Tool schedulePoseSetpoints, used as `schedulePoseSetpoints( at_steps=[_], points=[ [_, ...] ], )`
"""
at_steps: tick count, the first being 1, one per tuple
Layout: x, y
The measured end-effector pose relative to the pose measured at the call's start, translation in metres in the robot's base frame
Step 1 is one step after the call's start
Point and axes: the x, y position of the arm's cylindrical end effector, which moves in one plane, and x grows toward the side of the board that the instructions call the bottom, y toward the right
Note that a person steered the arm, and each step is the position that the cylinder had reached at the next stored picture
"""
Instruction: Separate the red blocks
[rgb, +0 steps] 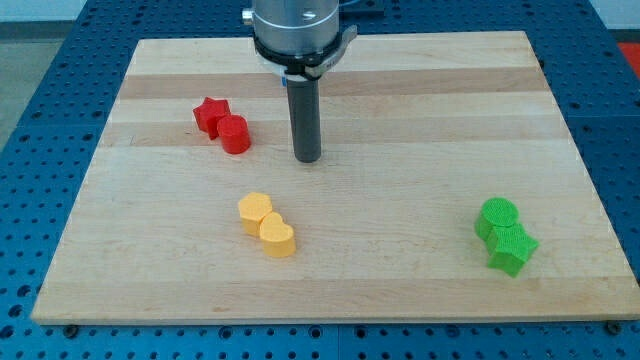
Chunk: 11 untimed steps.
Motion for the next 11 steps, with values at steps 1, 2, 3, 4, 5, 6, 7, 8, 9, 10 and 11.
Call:
schedulePoseSetpoints(
  at_steps=[1, 2, 3, 4, 5, 6, 7, 8, 9, 10, 11],
  points=[
    [0.032, -0.039],
    [0.047, -0.100],
    [0.034, -0.155],
    [0.002, -0.157],
    [-0.015, -0.125],
    [-0.018, -0.102],
    [-0.056, -0.100],
    [-0.083, -0.150],
    [-0.082, -0.159],
    [-0.091, -0.188],
    [-0.114, -0.225]
  ],
)
